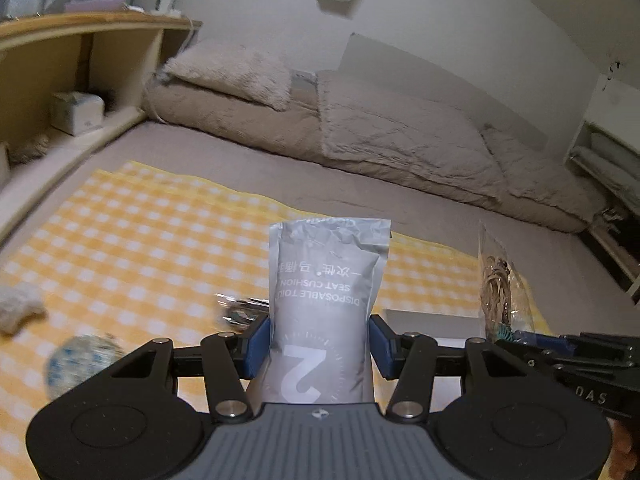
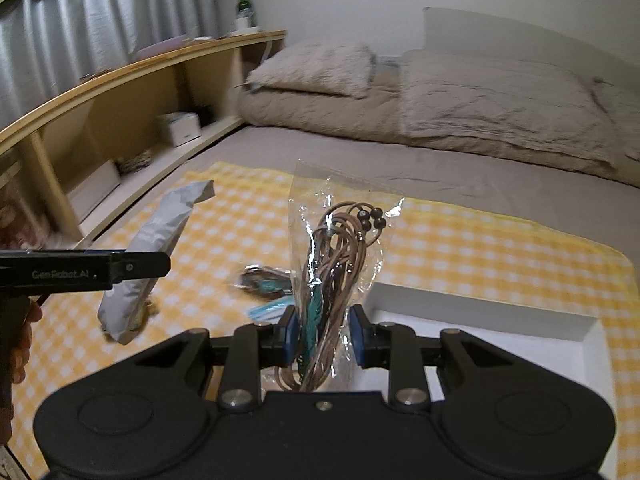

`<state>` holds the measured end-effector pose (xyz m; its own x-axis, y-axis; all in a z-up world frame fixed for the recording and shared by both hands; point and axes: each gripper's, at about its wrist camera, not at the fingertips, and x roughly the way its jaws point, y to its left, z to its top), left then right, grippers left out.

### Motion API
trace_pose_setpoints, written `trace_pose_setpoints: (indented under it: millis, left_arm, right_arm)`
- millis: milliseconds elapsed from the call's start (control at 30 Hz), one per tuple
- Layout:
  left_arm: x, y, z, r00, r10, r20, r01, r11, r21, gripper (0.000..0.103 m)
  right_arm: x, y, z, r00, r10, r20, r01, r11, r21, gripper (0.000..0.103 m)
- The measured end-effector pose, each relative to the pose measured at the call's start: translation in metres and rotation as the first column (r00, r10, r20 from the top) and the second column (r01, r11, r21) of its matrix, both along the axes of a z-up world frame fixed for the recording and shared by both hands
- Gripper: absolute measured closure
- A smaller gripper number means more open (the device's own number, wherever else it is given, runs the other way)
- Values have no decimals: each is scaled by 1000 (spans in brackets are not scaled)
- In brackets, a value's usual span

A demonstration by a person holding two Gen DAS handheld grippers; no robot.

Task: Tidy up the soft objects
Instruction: 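Carry the bagged cord and grey pack with both grippers into the white box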

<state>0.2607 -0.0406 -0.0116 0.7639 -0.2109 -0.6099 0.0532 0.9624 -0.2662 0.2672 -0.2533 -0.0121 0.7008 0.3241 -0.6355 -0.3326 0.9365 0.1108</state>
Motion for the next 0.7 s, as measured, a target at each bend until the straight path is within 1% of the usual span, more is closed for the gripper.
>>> trace_pose_setpoints:
  millis: [167,400,600,700]
  left_arm:
    - [17,-36,-13,998,-46,-41,45,999,-26,50]
    - [37,-85,-38,989,-107,-102,102,994,-49,50]
    - [53,-113,-61,978,-131,-163,116,988,-102,50]
    - [63,-123,-78,971,-122,-205,95,986,-135,49]
  right_arm:
    - [5,-25,-5,997,-79,-4,79,997,-21,75]
    - [16,-57,-22,983,-173,-54,170,984,-60,75]
    - [24,-77,-37,973,-212,-92,205,975,-83,75]
    - [25,-84,-45,969,-216,-119,205,973,-102,75]
